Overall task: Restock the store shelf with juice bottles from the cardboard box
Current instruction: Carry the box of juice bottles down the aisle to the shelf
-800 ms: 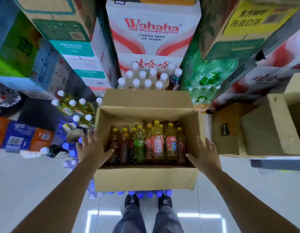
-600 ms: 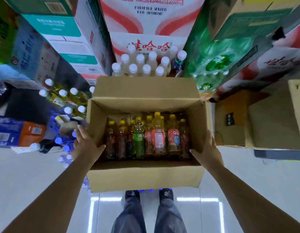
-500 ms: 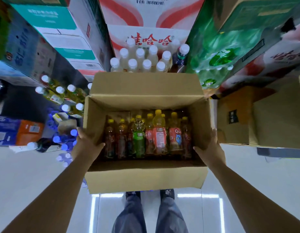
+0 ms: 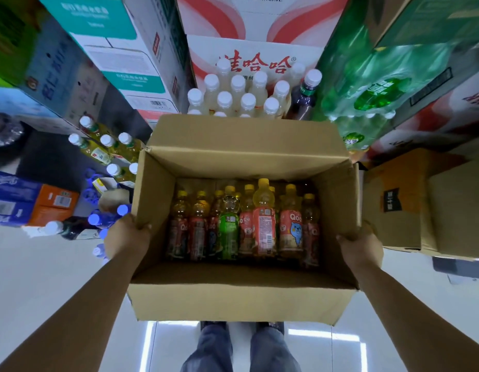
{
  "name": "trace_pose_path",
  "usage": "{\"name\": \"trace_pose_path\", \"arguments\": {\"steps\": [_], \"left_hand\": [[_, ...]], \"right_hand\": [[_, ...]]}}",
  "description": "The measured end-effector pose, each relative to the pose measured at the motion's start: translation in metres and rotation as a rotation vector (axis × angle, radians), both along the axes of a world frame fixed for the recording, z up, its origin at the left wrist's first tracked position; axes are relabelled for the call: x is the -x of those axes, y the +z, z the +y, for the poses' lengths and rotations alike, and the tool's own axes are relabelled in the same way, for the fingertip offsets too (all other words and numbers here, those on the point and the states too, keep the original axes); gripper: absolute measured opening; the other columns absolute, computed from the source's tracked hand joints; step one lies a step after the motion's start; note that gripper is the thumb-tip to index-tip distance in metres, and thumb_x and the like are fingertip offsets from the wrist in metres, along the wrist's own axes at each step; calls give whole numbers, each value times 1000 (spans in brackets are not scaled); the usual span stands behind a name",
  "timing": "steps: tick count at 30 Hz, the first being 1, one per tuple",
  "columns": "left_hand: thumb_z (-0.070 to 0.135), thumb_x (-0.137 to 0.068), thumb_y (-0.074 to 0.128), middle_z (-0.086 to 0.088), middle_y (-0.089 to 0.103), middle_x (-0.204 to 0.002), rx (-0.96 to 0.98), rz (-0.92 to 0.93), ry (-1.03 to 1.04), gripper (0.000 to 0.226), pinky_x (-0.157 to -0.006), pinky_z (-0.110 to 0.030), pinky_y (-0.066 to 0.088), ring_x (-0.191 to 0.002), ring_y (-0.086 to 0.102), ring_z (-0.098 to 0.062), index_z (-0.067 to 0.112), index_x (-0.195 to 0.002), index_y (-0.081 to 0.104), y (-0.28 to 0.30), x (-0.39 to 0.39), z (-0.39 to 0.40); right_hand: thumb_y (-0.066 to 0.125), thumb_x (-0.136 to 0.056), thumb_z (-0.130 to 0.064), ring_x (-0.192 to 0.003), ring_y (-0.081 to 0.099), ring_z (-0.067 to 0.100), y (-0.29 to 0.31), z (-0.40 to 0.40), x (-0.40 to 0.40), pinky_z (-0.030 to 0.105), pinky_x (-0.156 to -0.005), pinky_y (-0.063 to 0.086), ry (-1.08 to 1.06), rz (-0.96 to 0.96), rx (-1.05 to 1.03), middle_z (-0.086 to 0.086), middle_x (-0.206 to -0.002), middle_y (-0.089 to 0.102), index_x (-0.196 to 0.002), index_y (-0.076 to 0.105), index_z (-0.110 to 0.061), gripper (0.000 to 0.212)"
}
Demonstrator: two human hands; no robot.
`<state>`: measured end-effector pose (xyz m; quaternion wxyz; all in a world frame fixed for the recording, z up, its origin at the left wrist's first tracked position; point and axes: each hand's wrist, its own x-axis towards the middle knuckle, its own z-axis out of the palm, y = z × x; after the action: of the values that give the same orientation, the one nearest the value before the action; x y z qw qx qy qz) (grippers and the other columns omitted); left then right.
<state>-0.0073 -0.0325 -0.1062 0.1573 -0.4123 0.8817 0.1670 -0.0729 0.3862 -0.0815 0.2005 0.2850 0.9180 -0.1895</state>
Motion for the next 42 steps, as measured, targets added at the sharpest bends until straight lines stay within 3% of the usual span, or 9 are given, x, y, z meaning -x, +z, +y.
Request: {"name": "trace_pose_path", "arguments": {"steps": [3,6,11,18,24,30,37,40,42], "left_hand": [[23,-85,62,-23,64,-94,-13,7,-39,23,-70,-37,39,-91,59,-42,3,-98,59,21,-9,0],[21,-83,65,-23,65,-96,-20,22,-6,21,-71,-37,39,-92,59,-42,6,-98,62,46,-34,-2],[23,-85,64,-19,65,-99,-32,7,93,24,-76,-40,47,-94,59,-40,8,-103,61,92,-100,-4],[25,-84,68,-15,65,-96,-34,55,369,21,-72,-34,48,-92,60,-35,8,-96,63,171,-237,-15],[25,-83,69,-12,60,-94,-15,106,653,22,-69,-29,38,-97,59,-34,8,-94,59,236,-370,-39],[26,-80,69,-11,63,-93,25,132,893,21,-72,-31,46,-94,60,-33,16,-82,51,272,-523,-87],[17,-79,63,-13,64,-93,83,149,1081,11,-70,-32,47,-90,62,-33,10,-84,56,299,-709,-157],[19,-81,65,-9,57,-85,144,116,1172,15,-66,-29,39,-91,61,-33,11,-82,53,316,-777,-179],[21,-79,66,-6,57,-84,181,96,1229,15,-65,-28,39,-90,62,-31,10,-86,57,327,-820,-192]], "right_hand": [[60,-91,-16,-80,55,33,20,0,-1,35,-71,46,59,2,-2,21,-97,65,-97,60,-3,15],[60,-90,-17,-76,52,29,41,2,-10,36,-70,47,102,3,14,16,-87,63,-98,62,0,19],[59,-90,-19,-66,50,25,89,-6,-24,26,-53,33,304,-24,10,0,-64,49,-92,60,-7,12],[65,-82,-18,-78,62,35,159,-66,-41,33,-60,42,618,25,19,15,-78,62,-86,65,-5,14],[73,-76,-10,-84,66,39,212,-172,-87,35,-65,46,835,72,117,23,-85,71,-88,72,-1,15],[72,-79,-14,-75,60,33,250,-306,-180,31,-61,38,1081,78,145,17,-78,65,-77,66,-7,10],[78,-73,-18,-86,64,38,264,-480,-321,37,-72,52,1329,74,156,21,-87,67,-85,66,-5,21],[77,-75,-14,-89,65,39,277,-548,-384,29,-64,40,1446,63,187,18,-78,63,-64,61,-9,20],[77,-76,-14,-89,66,38,281,-594,-422,29,-63,39,1532,57,180,21,-80,65,-75,67,-4,14]]}}
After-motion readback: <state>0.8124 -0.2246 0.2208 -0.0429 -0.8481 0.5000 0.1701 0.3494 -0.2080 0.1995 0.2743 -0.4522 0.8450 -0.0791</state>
